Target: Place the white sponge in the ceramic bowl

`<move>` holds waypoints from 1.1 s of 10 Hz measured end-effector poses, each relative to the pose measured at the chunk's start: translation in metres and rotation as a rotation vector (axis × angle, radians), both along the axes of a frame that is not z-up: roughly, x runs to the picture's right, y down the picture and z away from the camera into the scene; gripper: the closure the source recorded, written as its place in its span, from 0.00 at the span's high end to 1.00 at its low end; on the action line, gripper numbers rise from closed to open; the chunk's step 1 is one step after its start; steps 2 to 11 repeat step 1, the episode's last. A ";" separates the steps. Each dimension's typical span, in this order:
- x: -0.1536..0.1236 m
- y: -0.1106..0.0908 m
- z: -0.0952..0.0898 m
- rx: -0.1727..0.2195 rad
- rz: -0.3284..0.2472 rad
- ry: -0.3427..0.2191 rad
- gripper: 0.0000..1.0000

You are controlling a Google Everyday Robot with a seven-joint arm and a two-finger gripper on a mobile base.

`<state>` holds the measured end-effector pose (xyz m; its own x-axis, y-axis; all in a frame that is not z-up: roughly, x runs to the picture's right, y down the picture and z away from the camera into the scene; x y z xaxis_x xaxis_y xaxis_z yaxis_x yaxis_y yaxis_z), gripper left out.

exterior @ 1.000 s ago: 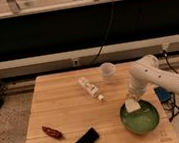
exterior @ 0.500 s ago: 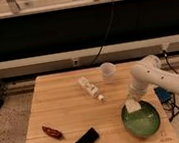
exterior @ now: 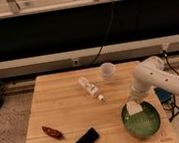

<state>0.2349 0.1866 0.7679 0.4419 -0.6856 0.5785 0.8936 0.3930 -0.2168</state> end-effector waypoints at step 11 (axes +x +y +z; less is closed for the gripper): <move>0.003 0.002 -0.003 0.002 0.004 0.001 0.00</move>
